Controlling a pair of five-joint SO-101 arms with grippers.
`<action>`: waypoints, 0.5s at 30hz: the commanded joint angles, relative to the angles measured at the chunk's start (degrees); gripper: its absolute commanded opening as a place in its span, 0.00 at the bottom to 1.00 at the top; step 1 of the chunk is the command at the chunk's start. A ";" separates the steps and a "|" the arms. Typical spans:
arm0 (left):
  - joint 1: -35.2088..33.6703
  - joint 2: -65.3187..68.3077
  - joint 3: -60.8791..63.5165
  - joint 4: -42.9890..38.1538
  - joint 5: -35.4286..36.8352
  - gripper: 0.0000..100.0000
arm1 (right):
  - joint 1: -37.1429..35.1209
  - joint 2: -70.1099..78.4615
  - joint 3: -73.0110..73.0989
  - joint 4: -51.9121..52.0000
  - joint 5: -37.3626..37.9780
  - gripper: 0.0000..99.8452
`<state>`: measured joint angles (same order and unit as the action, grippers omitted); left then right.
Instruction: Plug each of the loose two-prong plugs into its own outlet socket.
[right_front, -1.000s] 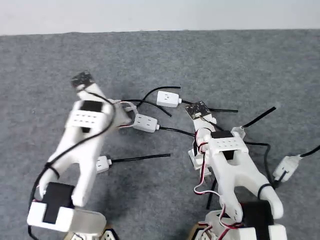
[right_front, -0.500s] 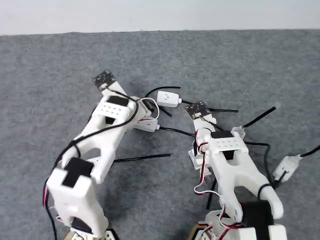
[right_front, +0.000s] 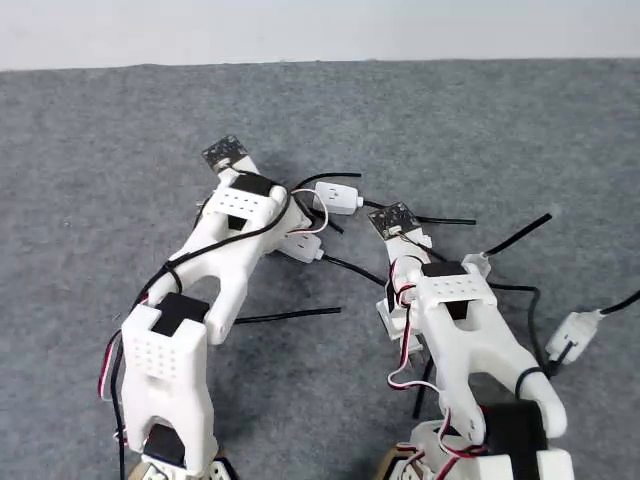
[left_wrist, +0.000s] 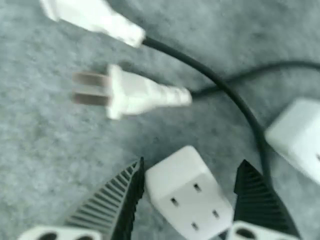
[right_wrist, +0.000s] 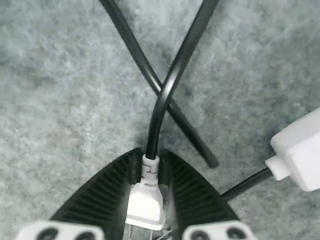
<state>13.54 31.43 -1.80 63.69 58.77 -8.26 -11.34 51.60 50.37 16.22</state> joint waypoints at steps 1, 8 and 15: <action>3.60 -0.35 -2.77 0.62 -5.98 0.20 | 0.57 -2.51 0.00 -0.22 0.79 0.01; 7.47 -0.44 -2.68 2.02 -17.85 0.01 | 0.57 -2.51 0.00 -0.22 0.70 0.01; 12.57 -0.44 -2.42 10.99 -30.86 0.01 | 1.01 -2.51 0.00 -0.22 0.44 0.01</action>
<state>22.59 31.43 -3.21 69.85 32.75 -8.26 -11.34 51.69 50.37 16.22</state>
